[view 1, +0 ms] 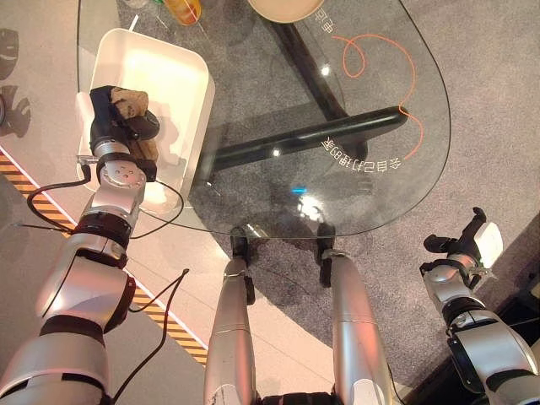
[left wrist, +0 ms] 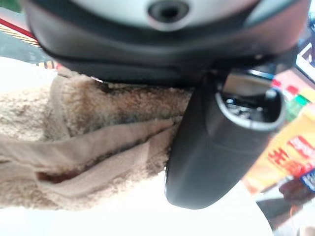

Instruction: Wipe the table with a cloth and put it in the basket.

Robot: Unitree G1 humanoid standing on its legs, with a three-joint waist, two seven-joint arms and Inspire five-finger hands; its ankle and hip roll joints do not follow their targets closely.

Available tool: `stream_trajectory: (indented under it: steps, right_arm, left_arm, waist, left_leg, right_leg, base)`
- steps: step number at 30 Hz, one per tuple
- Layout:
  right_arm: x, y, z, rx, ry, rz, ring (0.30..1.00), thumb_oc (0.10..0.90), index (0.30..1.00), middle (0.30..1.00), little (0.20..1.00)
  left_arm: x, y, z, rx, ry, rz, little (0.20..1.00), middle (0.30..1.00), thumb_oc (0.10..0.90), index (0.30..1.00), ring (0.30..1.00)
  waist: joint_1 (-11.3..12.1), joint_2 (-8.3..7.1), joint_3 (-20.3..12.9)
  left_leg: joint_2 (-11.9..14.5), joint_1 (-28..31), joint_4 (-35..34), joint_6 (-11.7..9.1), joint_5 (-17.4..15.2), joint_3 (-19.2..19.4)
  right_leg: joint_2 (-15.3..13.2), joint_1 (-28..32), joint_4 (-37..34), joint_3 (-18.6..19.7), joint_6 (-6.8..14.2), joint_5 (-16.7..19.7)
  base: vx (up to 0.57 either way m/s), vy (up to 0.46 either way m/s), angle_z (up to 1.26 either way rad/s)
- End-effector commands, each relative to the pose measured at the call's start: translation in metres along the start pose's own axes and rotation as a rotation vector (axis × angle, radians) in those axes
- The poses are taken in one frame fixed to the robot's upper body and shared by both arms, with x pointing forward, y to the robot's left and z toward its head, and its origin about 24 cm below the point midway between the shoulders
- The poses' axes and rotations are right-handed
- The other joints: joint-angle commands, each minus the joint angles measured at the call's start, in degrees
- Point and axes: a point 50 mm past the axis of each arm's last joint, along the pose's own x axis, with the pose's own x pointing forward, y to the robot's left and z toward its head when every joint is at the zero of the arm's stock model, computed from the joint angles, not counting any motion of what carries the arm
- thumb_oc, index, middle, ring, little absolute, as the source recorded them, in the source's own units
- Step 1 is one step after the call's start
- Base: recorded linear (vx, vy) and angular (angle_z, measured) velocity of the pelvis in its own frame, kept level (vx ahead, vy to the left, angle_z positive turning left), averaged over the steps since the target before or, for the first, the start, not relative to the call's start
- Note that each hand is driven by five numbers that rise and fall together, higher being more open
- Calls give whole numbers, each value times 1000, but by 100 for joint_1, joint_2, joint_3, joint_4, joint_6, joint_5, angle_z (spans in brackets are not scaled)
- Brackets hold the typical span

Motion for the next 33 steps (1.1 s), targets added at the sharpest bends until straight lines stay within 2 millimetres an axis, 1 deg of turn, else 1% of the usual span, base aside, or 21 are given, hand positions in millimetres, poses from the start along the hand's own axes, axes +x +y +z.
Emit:
stream_trajectory:
  steps: [1, 7, 28, 30, 31, 32, 33]
  right_arm:
    - [7, -21, -24, -35, 70, -78, 900, 800, 900, 900, 900]
    - [8, -23, -24, -36, 65, -77, 900, 800, 900, 900, 900]
    - [6, -21, -24, -34, 62, -80, 900, 800, 900, 900, 900]
    - [6, -20, -25, -33, 63, -79, 900, 800, 900, 900, 900]
    - [5, -20, -24, -32, 64, -79, 900, 800, 900, 900, 900]
    - [6, -21, -25, -33, 63, -78, 900, 800, 900, 900, 900]
    - [6, -21, -25, -33, 63, -78, 900, 800, 900, 900, 900]
  left_arm:
    - [20, 58, 38, 25, -110, 164, 200, 300, 100, 300, 300]
    - [21, 57, 34, 41, -88, 129, 200, 300, 100, 300, 300]
    - [20, 48, 30, 84, -59, 60, 200, 300, 100, 300, 300]
    - [20, 47, 31, 93, -59, 54, 315, 399, 215, 399, 399]
    - [20, 46, 31, 94, -59, 53, 395, 467, 295, 467, 467]
    - [20, 45, 31, 94, -56, 53, 507, 564, 407, 564, 564]
    - [20, 46, 31, 95, -55, 52, 601, 644, 501, 644, 644]
  waist:
    - [-15, 27, -153]
    - [-33, 29, -153]
    - [-59, 12, -153]
    - [-63, 7, -153]
    - [-61, 5, -153]
    - [-60, 5, -153]
    - [-60, 5, -153]
  left_leg:
    - [-270, -38, 601, 667, -562, 707]
    - [-257, -62, 624, 668, -557, 715]
    - [-255, -175, 687, 686, -563, 700]
    - [-253, -179, 690, 692, -568, 703]
    - [-254, -181, 692, 693, -568, 702]
    - [-253, -190, 705, 697, -571, 698]
    - [-252, -193, 713, 697, -575, 699]
  right_leg:
    - [378, 244, -660, 74, -54, 283]
    - [381, 219, -639, 84, -55, 286]
    - [424, 125, -616, 115, -72, 305]
    - [432, 121, -611, 116, -71, 305]
    - [432, 122, -610, 115, -70, 306]
    - [429, 115, -597, 114, -69, 305]
    - [426, 113, -593, 113, -70, 303]
  base:
    - [0, 0, 0]
    - [0, 0, 0]
    - [0, 0, 0]
    - [0, 0, 0]
    - [0, 0, 0]
    - [0, 0, 0]
    - [0, 0, 0]
